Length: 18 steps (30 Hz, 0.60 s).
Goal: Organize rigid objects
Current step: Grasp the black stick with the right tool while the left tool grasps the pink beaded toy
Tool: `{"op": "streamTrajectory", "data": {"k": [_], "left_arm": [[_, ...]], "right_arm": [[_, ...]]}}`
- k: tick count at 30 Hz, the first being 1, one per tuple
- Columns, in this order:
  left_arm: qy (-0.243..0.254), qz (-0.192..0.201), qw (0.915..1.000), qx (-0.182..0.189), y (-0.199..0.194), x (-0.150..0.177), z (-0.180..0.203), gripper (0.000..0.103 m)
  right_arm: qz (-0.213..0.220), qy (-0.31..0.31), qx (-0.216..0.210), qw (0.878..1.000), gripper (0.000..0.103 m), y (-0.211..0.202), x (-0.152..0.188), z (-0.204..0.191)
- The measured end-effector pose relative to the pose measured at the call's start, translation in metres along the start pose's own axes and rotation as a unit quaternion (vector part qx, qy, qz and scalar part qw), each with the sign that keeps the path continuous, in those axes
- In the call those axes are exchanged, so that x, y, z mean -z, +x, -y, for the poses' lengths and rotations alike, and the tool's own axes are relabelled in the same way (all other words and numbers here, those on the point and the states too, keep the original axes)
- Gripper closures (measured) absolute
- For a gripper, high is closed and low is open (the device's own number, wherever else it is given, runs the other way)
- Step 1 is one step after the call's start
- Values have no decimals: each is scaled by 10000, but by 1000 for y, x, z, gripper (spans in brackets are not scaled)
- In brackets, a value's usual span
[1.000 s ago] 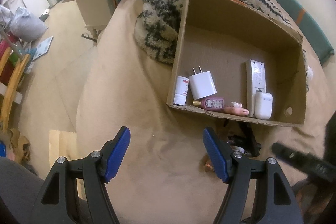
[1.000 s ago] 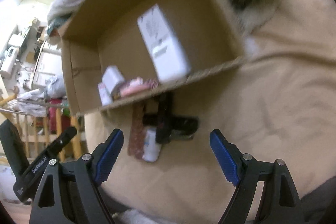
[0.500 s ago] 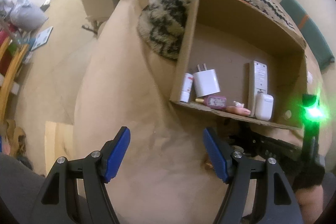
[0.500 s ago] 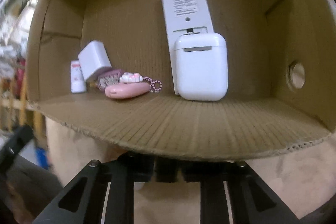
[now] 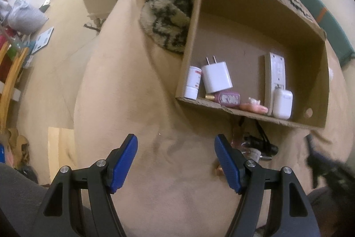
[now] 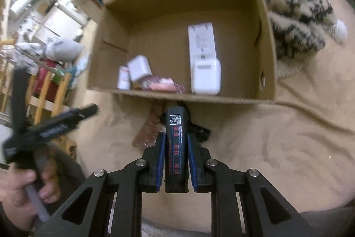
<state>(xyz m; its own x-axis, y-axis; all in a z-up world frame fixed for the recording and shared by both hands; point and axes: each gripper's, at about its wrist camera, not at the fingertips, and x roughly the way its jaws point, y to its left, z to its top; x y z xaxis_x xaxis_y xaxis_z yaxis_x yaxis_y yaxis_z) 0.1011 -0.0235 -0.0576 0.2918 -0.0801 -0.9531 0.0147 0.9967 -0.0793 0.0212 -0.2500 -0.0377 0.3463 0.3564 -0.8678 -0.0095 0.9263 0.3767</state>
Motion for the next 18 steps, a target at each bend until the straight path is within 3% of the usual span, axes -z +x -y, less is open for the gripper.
{"op": "streamTrajectory", "data": {"k": [7,12,18], "left_arm": [[140,-141,9998,-65,12,4,4,34],[503,-373,9980,-120,31,3,24,34],[737,-884,9929,284,66,-6,56,34]], "right_arm": [[993,25,-126,9950,82,-30,-21,13],[883,296,-265,9953,82,-23,-23,23],[839,238,-137,9961,82,-16,-27,22]]}}
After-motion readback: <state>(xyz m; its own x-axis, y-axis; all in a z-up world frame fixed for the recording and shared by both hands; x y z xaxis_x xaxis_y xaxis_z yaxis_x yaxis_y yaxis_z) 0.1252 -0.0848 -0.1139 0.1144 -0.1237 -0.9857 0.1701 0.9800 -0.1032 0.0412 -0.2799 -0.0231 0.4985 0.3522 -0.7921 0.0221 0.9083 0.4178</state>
